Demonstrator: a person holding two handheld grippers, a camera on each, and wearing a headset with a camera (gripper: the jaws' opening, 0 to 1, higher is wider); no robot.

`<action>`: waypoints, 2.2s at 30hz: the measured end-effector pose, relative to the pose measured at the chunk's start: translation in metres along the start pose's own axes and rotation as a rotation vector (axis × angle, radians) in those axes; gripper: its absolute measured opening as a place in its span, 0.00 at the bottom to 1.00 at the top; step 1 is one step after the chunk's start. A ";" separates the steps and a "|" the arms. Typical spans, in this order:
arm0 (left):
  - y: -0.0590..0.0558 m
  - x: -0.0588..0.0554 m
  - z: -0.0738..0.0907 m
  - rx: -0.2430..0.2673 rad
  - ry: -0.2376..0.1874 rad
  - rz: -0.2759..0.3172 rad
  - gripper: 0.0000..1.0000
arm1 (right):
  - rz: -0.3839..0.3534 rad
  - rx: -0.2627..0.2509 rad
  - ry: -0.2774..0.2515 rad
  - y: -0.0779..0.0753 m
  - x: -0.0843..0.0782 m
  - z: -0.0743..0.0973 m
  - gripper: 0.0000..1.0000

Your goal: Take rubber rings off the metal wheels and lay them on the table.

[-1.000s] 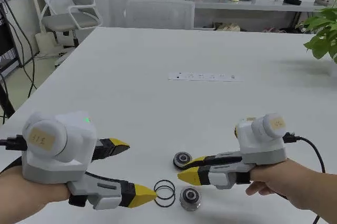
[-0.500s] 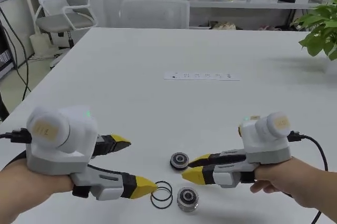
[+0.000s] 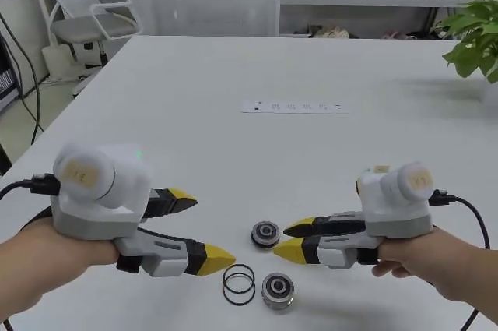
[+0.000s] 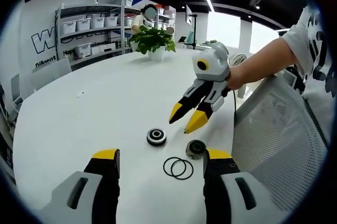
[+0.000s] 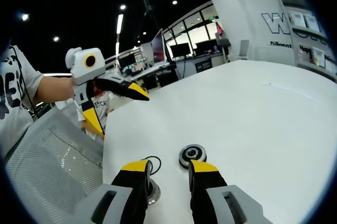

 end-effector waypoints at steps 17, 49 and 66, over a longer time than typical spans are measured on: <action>0.013 -0.005 -0.016 -0.008 0.029 0.005 0.61 | 0.068 -0.057 0.032 -0.013 -0.007 -0.001 0.32; 0.017 -0.008 -0.044 -0.050 0.042 -0.009 0.48 | 0.103 -0.074 0.060 -0.020 -0.014 -0.012 0.33; 0.017 -0.007 -0.064 -0.079 0.046 -0.004 0.43 | 0.107 -0.073 0.058 -0.021 -0.017 -0.015 0.32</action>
Point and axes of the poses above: the centre of the closed fingertips' face, and the gripper's own axes: z roughly backward along the fingers, y roughly to its left, x roughly out of its top, the point moved 6 cm from there along z, roughly backward along the fingers, and after that the axes turned 1 degree about -z, right-handed, at the moved point
